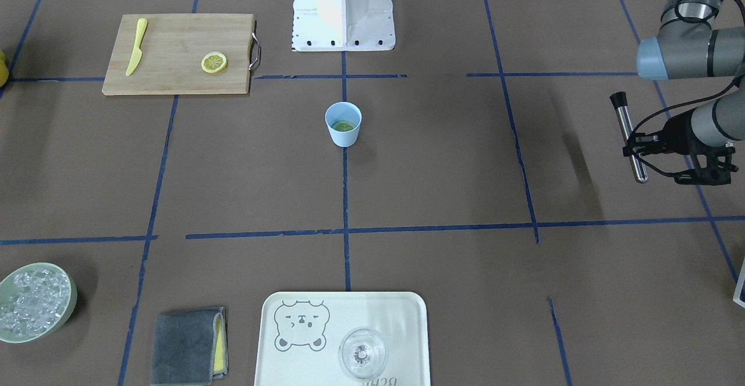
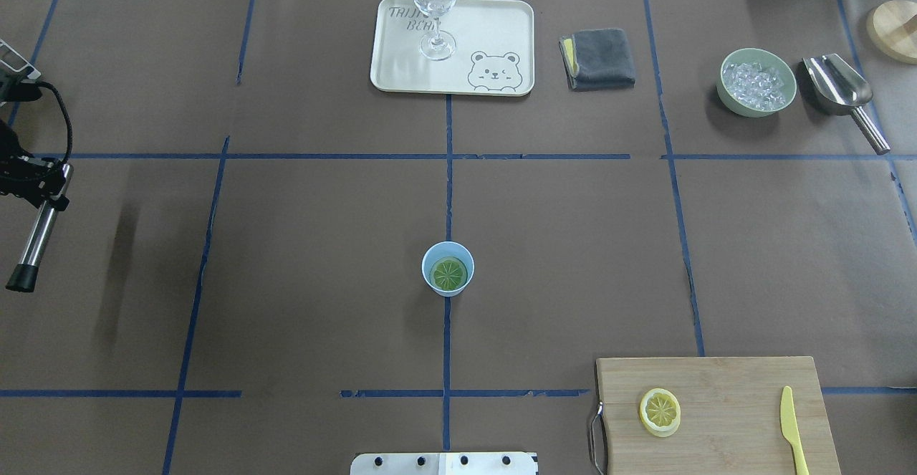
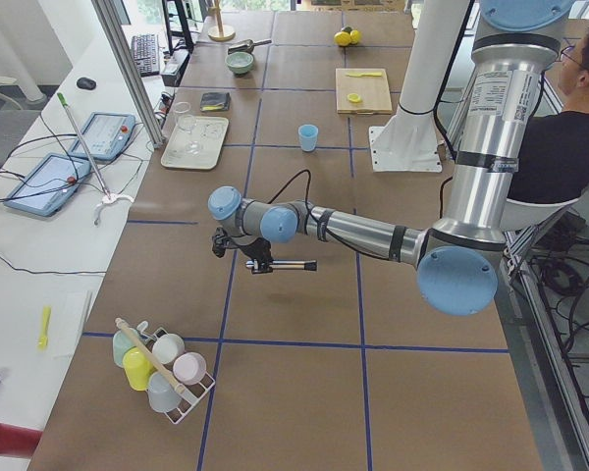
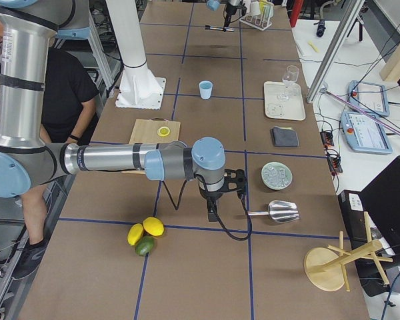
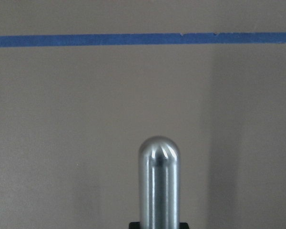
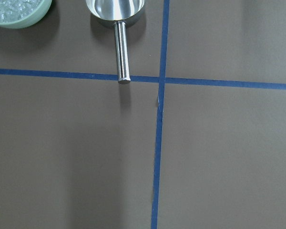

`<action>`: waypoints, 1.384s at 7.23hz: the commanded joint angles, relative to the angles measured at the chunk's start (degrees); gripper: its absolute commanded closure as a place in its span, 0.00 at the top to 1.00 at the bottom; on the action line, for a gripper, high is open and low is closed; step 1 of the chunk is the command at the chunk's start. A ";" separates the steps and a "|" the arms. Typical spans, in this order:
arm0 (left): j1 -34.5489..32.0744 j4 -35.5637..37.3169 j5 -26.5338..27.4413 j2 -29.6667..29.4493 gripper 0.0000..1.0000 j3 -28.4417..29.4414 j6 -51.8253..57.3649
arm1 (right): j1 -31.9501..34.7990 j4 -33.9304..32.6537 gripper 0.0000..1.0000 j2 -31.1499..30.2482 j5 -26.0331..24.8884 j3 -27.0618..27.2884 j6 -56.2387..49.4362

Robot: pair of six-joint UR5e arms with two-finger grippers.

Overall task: Squeeze lemon into cup
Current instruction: 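Lower the muddler onto the table and open the left gripper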

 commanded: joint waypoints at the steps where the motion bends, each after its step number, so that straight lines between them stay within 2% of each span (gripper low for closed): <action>1: 1.78 -6.83 0.13 -0.06 0.00 4.78 -0.08 | -0.05 0.04 1.00 0.00 0.00 0.00 0.01; 5: 2.23 -7.91 0.13 0.12 0.00 5.85 -0.08 | 0.12 0.04 1.00 0.00 0.00 0.17 0.01; 6: 2.23 -8.08 0.13 0.20 0.58 5.77 0.00 | 0.21 0.04 1.00 0.00 0.09 0.17 0.01; 7: 2.23 -8.08 0.21 0.20 0.91 5.51 0.00 | 0.30 0.04 1.00 0.00 0.00 0.08 0.01; 8: 2.23 -8.08 0.30 0.46 1.00 4.72 0.00 | 0.30 0.04 1.00 0.00 0.00 0.08 0.01; 10: 1.79 -8.08 0.30 0.03 1.00 -0.44 -0.17 | 0.21 0.13 1.00 0.09 -0.26 0.08 0.36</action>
